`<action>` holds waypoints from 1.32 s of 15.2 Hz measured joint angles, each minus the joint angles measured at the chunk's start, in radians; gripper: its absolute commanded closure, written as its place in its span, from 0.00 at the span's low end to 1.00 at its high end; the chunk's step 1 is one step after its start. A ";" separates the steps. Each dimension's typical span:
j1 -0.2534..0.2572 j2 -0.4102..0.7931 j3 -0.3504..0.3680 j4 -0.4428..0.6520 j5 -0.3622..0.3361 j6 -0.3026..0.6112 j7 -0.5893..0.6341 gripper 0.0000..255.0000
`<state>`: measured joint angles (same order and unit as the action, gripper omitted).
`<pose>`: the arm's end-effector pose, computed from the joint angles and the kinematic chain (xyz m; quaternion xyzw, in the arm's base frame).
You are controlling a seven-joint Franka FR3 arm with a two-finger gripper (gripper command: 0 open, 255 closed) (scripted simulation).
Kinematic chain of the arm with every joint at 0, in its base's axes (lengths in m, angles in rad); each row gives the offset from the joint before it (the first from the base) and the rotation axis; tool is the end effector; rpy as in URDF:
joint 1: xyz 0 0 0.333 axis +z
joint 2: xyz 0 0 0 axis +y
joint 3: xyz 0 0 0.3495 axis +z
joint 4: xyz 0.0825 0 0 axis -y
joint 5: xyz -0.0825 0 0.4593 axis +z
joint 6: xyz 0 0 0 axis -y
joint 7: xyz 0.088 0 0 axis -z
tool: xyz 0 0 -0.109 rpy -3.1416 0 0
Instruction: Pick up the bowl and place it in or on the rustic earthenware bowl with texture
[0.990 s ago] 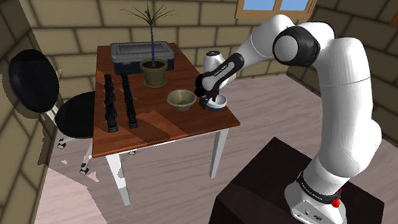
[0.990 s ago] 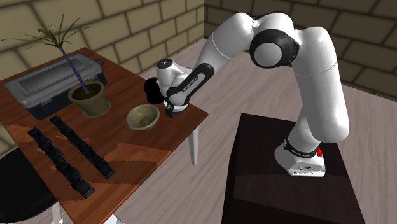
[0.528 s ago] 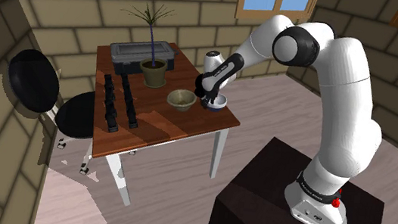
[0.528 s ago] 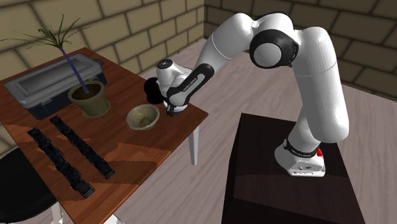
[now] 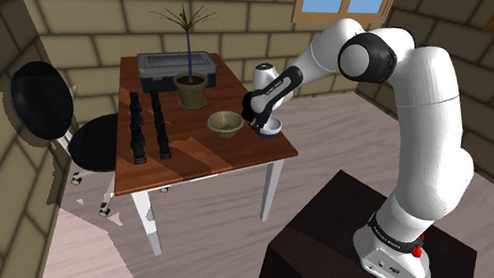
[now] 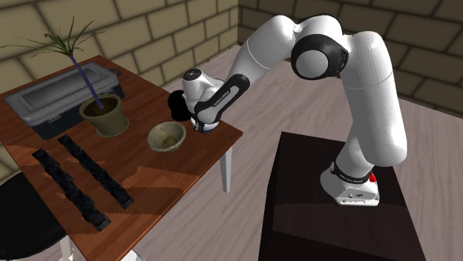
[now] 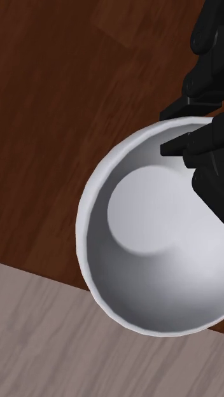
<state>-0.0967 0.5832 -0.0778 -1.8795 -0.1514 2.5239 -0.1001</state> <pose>0.6985 -0.1196 0.1712 0.9968 0.0302 0.0209 0.0704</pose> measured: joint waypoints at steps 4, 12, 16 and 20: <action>0.000 -0.023 0.001 -0.003 0.001 -0.020 -0.003 1.00; 0.000 -0.095 0.003 -0.001 0.005 -0.093 -0.014 1.00; 0.002 -0.132 0.004 -0.001 0.007 -0.131 -0.018 1.00; -0.001 -0.163 0.005 0.015 0.011 -0.177 -0.028 1.00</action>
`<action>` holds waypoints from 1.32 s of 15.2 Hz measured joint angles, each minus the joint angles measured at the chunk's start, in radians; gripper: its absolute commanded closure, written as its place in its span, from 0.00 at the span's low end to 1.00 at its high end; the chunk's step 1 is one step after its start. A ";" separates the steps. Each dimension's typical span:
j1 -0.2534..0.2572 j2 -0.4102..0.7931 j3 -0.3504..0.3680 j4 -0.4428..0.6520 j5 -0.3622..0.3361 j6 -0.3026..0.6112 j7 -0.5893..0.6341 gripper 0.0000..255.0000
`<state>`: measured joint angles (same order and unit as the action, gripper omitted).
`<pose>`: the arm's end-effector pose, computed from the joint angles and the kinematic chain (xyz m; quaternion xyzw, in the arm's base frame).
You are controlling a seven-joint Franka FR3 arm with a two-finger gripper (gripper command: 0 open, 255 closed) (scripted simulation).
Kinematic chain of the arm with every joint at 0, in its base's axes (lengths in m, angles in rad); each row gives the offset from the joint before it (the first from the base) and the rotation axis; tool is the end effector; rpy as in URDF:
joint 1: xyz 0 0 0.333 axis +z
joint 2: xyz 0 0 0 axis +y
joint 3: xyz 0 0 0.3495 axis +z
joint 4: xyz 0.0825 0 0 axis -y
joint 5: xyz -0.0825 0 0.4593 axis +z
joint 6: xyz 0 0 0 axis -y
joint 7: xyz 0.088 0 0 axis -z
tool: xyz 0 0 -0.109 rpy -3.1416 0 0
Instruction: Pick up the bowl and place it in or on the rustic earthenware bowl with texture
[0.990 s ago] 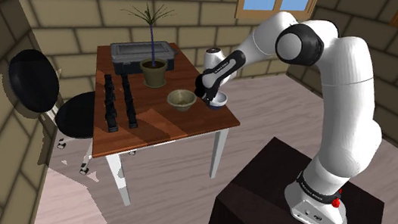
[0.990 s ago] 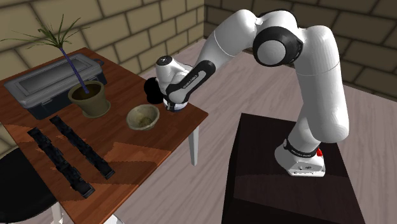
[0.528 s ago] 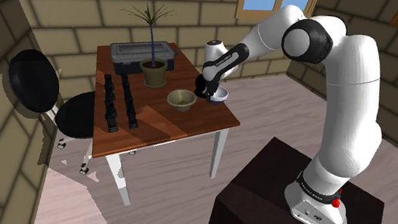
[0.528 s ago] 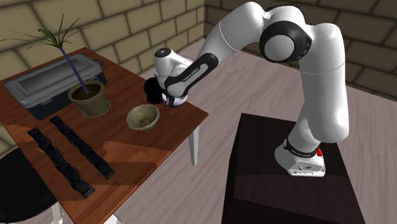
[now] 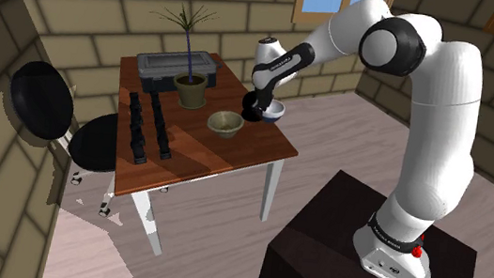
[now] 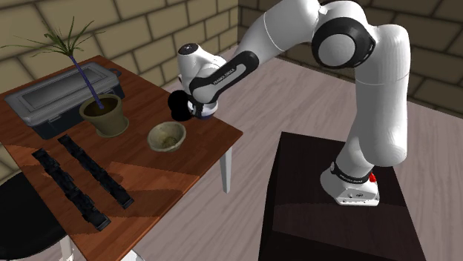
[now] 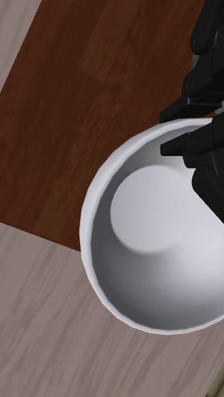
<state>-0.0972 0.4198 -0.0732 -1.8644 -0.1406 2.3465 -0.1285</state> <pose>0.7036 -0.1205 0.2780 0.9968 0.0303 0.0208 0.0703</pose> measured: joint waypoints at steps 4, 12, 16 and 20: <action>0.001 -0.034 0.001 0.009 0.002 -0.042 -0.005 1.00; 0.002 -0.085 0.002 0.047 0.007 -0.131 -0.016 1.00; 0.015 -0.072 0.009 0.106 0.008 -0.181 -0.003 1.00; 0.060 0.006 0.029 0.245 0.005 -0.250 0.055 1.00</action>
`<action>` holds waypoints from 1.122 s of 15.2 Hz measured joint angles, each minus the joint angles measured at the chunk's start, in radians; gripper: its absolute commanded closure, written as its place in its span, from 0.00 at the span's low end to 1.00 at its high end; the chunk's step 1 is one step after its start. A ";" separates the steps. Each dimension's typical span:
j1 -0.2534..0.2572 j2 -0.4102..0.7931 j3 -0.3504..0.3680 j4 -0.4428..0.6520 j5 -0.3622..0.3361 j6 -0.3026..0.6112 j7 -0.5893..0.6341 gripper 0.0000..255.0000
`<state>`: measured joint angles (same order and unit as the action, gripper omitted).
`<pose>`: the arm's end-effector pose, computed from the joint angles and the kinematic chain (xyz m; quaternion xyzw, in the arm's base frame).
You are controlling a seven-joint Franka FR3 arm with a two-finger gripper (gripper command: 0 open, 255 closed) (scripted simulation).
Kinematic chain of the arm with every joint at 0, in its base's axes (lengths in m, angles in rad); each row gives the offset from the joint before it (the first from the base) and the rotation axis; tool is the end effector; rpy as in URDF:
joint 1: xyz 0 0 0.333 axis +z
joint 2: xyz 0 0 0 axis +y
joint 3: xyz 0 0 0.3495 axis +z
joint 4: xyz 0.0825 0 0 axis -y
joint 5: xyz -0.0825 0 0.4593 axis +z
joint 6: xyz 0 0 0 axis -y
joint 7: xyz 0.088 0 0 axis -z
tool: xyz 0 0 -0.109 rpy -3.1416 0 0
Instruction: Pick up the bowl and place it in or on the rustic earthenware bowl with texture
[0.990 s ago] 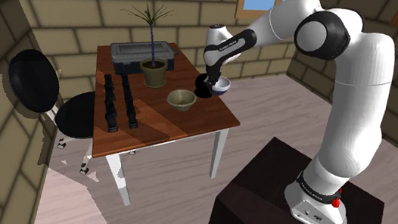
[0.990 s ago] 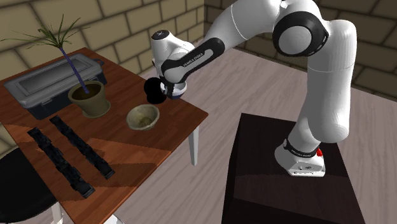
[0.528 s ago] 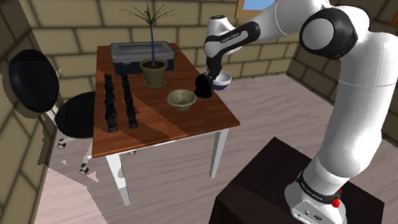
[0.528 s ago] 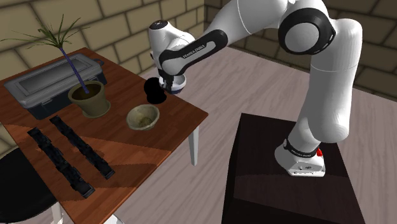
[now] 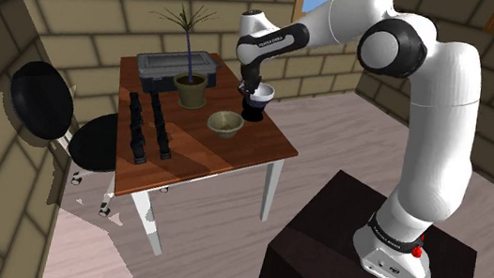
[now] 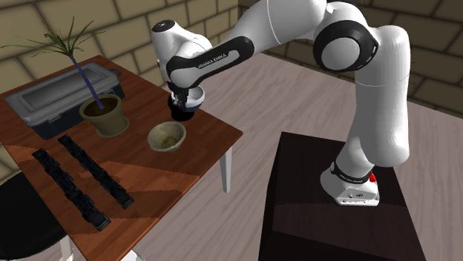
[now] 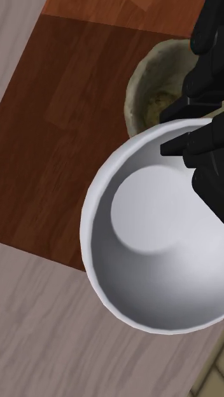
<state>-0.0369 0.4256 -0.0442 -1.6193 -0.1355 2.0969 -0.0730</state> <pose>0.7568 -0.0645 0.3775 0.9968 0.0306 0.0206 0.0703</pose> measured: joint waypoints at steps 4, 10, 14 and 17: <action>0.051 0.112 0.018 0.189 -0.003 -0.085 0.059 1.00; 0.113 0.311 0.032 0.533 -0.004 -0.240 0.115 1.00; 0.119 0.331 0.032 0.521 -0.006 -0.211 0.127 1.00; 0.118 0.347 0.032 0.513 -0.007 -0.186 0.131 1.00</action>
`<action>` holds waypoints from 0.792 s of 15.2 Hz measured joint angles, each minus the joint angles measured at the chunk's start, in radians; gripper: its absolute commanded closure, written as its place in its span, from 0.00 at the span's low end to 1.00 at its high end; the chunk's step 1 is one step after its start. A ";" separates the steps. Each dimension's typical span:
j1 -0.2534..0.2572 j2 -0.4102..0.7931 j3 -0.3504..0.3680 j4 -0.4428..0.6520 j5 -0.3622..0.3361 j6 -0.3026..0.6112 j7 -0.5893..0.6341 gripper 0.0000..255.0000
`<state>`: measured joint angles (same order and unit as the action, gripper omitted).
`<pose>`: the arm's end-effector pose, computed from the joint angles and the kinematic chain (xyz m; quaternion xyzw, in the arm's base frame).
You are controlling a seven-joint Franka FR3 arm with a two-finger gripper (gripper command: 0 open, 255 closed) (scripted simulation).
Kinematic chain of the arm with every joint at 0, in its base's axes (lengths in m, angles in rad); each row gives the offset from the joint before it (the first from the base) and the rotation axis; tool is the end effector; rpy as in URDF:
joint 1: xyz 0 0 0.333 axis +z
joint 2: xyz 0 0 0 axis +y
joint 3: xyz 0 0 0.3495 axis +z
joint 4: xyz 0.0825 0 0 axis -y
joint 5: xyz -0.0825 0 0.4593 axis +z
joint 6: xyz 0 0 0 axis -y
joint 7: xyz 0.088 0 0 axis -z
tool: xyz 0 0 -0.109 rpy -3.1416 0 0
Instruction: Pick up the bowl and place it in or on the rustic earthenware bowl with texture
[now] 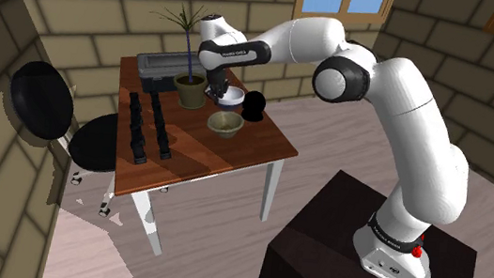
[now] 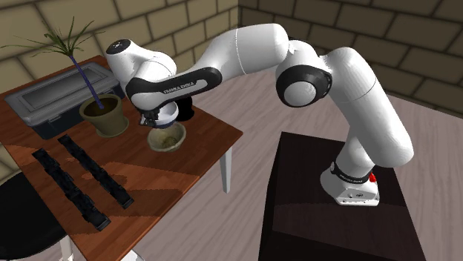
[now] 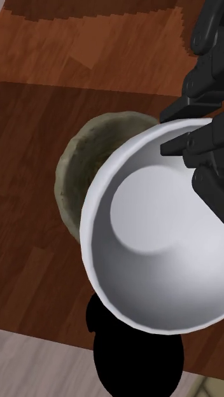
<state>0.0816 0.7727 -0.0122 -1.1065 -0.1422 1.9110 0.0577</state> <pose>0.8558 0.0523 0.3595 0.9969 0.0303 0.0204 0.0704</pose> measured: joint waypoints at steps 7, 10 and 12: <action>0.000 0.022 -0.001 -0.060 -0.004 0.080 0.012 1.00; 0.000 0.034 -0.001 -0.076 -0.005 0.109 0.016 1.00; 0.000 0.037 -0.002 -0.078 -0.005 0.114 0.016 1.00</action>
<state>0.0815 0.8096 -0.0138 -1.1848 -0.1475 2.0251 0.0742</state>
